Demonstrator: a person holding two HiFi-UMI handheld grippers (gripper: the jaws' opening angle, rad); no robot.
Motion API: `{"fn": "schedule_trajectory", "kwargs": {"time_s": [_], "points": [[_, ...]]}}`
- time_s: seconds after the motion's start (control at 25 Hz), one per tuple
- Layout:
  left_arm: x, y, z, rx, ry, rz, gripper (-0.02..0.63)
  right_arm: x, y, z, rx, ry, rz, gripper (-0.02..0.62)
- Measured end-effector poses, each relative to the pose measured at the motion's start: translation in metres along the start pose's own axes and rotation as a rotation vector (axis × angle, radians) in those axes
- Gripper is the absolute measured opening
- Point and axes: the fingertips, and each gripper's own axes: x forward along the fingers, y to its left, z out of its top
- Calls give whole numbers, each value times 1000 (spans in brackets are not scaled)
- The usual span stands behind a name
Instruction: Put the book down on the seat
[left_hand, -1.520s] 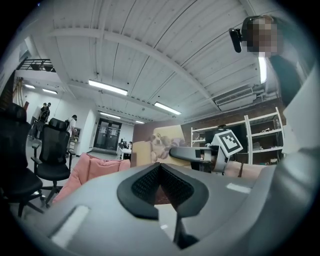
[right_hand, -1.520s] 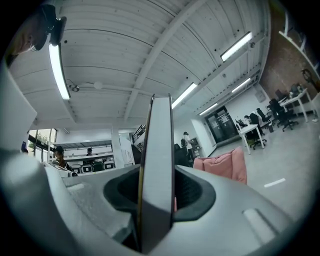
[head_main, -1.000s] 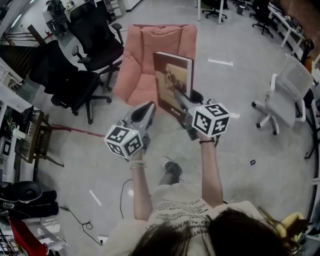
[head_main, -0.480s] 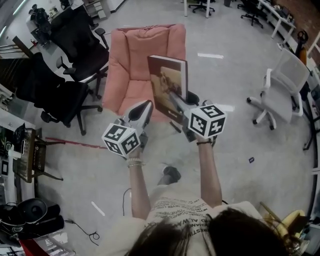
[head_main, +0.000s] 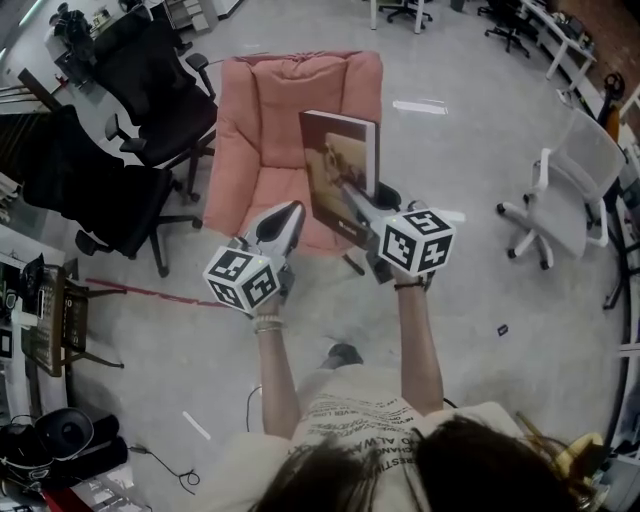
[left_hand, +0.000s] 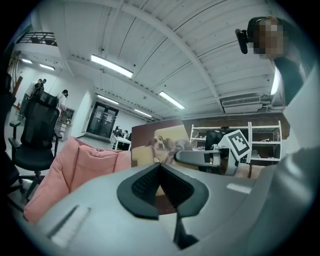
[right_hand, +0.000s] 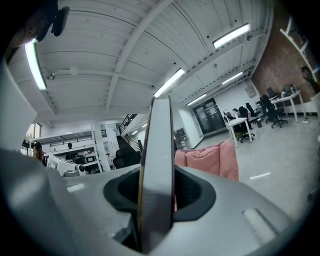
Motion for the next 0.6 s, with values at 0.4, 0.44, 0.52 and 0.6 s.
{"fn": "schedule_trajectory", "kwargs": {"time_s": [0.4, 0.44, 0.52, 0.6], "points": [[7, 75, 20, -6, -35, 35, -5, 78, -2, 11, -21, 10, 27, 147], [8, 82, 22, -6, -33, 38, -5, 85, -2, 12, -17, 12, 30, 147], [7, 95, 26, -7, -25, 44, -5, 102, 1, 13, -6, 17, 38, 147], [5, 106, 29, -10, -20, 52, -5, 116, 2, 15, 6, 22, 43, 147]]}}
